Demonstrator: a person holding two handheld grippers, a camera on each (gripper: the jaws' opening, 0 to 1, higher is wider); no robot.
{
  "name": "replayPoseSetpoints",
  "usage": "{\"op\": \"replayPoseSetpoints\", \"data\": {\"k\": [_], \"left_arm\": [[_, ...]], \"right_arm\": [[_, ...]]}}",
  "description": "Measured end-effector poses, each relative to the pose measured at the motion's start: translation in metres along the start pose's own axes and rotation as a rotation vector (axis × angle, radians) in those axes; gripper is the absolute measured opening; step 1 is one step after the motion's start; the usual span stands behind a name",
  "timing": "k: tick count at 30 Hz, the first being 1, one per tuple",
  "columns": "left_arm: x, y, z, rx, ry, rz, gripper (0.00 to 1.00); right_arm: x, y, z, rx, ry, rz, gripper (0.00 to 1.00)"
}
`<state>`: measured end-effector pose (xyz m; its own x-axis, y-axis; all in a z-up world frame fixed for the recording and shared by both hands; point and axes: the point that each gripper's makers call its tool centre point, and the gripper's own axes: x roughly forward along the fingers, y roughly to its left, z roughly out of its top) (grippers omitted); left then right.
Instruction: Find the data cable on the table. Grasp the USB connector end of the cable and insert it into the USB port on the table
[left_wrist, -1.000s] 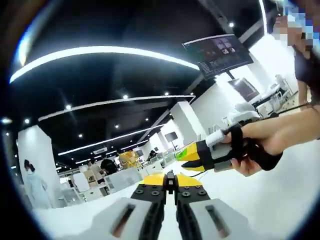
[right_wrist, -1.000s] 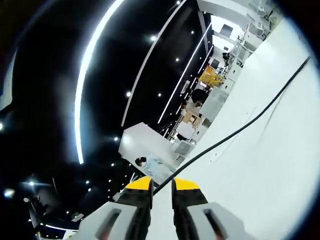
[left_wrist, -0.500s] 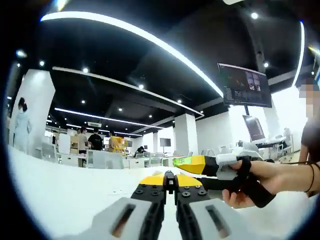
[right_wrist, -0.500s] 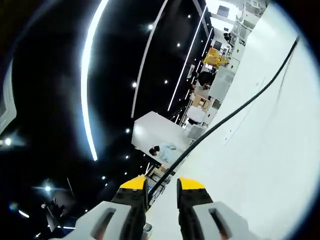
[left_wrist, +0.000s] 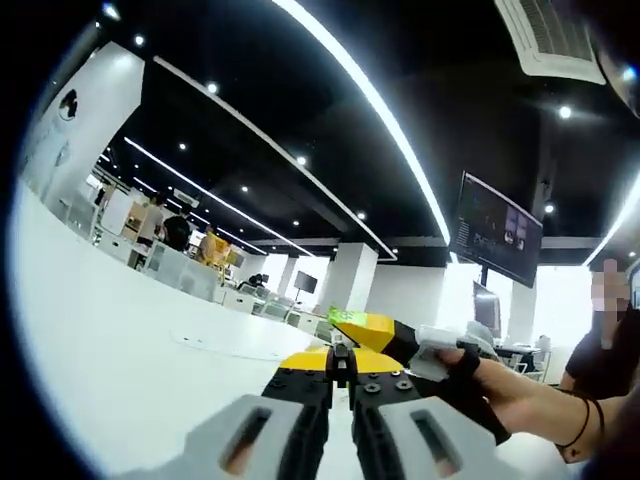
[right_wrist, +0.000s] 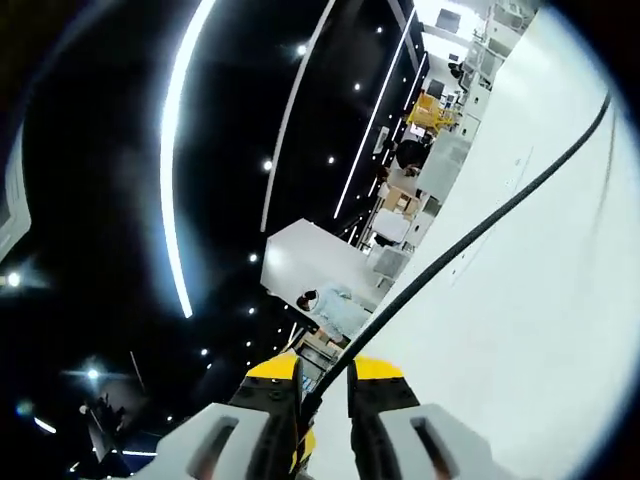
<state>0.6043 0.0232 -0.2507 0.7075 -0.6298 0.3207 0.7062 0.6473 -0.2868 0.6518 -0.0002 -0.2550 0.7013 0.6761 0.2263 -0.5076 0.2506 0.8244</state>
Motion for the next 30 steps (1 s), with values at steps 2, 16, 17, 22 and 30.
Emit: {"op": "replayPoseSetpoints", "data": {"k": [2, 16, 17, 22, 30], "left_arm": [[0.0, -0.001, 0.0, -0.015, -0.003, -0.007, 0.06], [0.0, -0.012, -0.009, -0.157, -0.025, -0.056, 0.06], [0.0, -0.013, -0.011, -0.168, -0.022, -0.058, 0.06], [0.004, -0.02, -0.017, -0.167, -0.001, -0.07, 0.06], [0.008, -0.029, -0.023, -0.131, 0.032, -0.088, 0.06]], "right_arm": [[0.0, -0.001, 0.002, 0.004, -0.006, 0.0, 0.18], [-0.009, -0.003, 0.012, 0.05, -0.056, 0.002, 0.11], [-0.011, -0.003, 0.013, 0.061, -0.061, 0.004, 0.1], [-0.017, 0.002, 0.019, 0.088, -0.085, 0.04, 0.06], [-0.026, 0.005, 0.024, 0.001, -0.08, 0.03, 0.05]]}}
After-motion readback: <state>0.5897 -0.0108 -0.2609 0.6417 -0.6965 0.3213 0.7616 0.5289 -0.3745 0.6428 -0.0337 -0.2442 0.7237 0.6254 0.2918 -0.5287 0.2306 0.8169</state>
